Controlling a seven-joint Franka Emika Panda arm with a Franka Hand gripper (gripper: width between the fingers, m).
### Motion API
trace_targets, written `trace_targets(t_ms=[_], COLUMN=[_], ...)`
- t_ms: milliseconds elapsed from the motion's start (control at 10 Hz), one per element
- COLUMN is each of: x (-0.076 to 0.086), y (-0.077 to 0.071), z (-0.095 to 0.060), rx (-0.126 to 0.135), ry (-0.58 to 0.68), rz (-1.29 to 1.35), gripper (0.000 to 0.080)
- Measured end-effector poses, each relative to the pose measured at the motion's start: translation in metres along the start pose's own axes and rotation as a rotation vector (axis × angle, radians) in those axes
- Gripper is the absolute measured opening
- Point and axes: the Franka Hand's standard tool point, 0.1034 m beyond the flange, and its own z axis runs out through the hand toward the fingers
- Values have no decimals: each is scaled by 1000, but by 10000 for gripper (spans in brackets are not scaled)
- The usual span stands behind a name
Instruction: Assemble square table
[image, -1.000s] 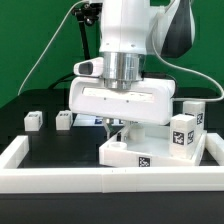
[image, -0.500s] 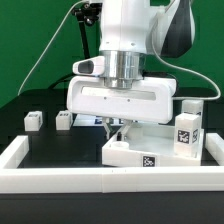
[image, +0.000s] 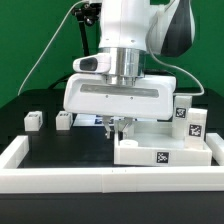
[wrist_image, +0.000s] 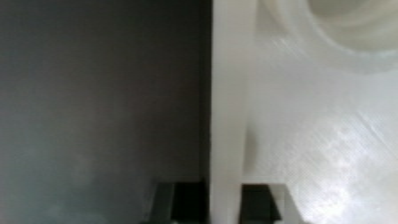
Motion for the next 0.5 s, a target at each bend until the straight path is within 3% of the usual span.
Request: trace_targets(t_ms=[200,500], x=[24,28], y=[11,14], z=[2,-1], rx=[-13,-21], ry=[0,12], rz=[-248,-391], gripper=[65,67])
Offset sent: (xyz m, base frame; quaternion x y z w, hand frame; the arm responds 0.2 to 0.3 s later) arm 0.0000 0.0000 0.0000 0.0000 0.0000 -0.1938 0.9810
